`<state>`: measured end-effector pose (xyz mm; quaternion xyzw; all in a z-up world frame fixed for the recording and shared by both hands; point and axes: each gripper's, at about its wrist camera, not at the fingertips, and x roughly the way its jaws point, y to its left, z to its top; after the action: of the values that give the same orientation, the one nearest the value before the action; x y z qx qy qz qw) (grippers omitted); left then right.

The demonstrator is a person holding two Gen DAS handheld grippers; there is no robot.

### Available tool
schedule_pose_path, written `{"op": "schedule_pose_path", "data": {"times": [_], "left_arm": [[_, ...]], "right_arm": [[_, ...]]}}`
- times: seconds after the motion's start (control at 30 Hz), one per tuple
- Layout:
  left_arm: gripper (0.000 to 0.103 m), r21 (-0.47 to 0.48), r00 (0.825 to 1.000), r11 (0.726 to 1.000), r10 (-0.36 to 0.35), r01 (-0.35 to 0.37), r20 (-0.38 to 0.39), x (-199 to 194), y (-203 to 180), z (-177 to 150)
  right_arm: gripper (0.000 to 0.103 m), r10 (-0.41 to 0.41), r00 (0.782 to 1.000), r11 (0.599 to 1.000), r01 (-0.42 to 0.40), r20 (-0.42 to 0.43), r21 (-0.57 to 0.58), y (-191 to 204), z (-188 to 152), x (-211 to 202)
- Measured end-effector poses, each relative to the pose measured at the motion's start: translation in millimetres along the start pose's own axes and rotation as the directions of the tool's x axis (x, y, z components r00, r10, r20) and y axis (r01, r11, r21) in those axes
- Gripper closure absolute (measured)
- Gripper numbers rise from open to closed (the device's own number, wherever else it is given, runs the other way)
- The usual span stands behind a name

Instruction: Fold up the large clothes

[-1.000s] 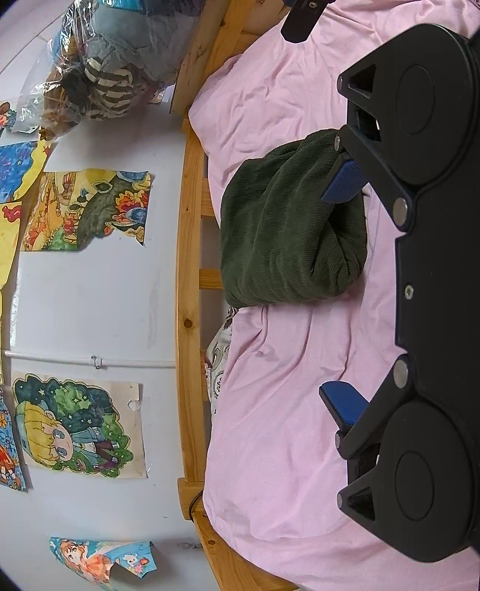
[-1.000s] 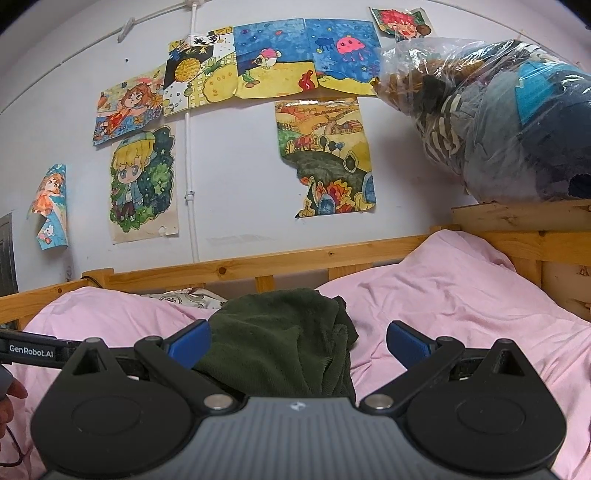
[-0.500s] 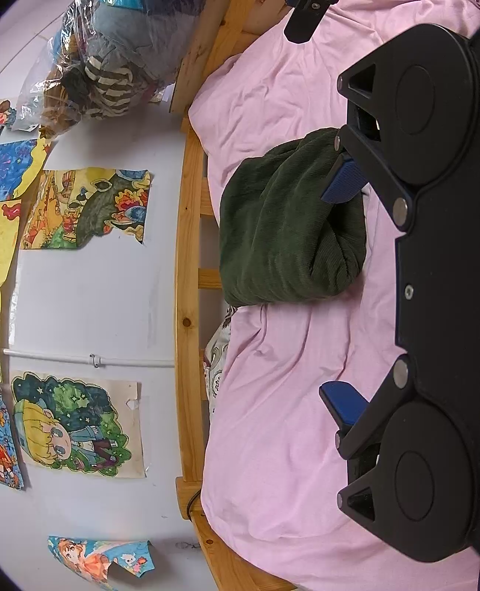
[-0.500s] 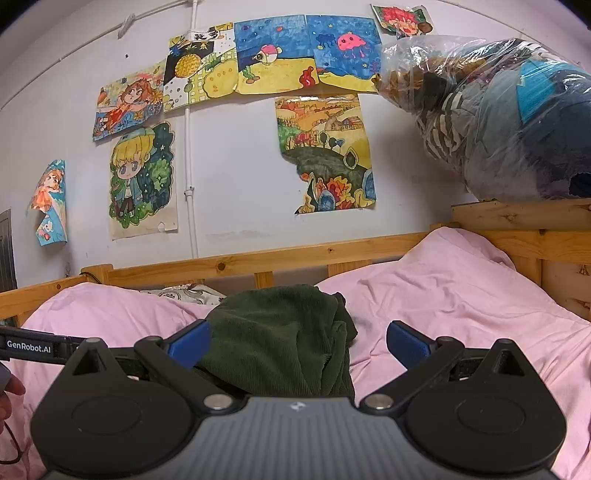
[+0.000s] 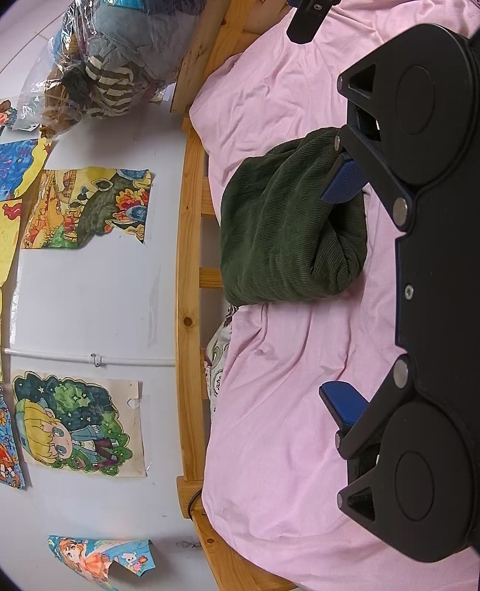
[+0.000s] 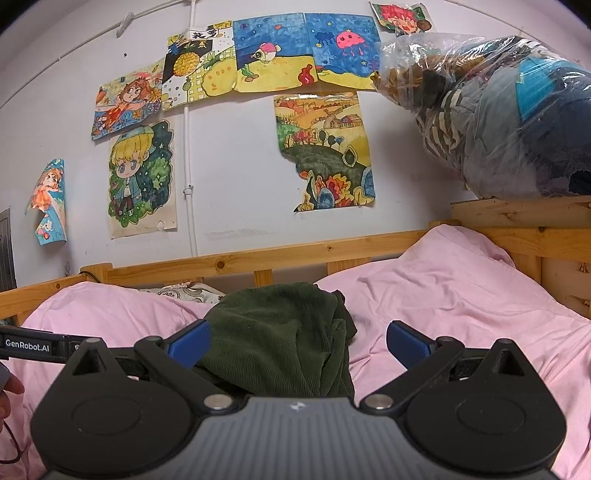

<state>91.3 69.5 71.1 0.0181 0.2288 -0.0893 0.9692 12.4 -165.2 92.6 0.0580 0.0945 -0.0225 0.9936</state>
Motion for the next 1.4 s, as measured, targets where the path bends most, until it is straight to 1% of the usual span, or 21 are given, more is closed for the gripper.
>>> {"op": "schedule_pose_path", "data": {"times": [1.4], "left_arm": [[0.001, -0.002, 1.000, 1.000, -0.003, 0.003, -0.003, -0.3, 1.0, 0.5]], "right_arm": [[0.000, -0.006, 1.000, 1.000, 0.006, -0.003, 0.005, -1.5, -0.8, 0.9]]}}
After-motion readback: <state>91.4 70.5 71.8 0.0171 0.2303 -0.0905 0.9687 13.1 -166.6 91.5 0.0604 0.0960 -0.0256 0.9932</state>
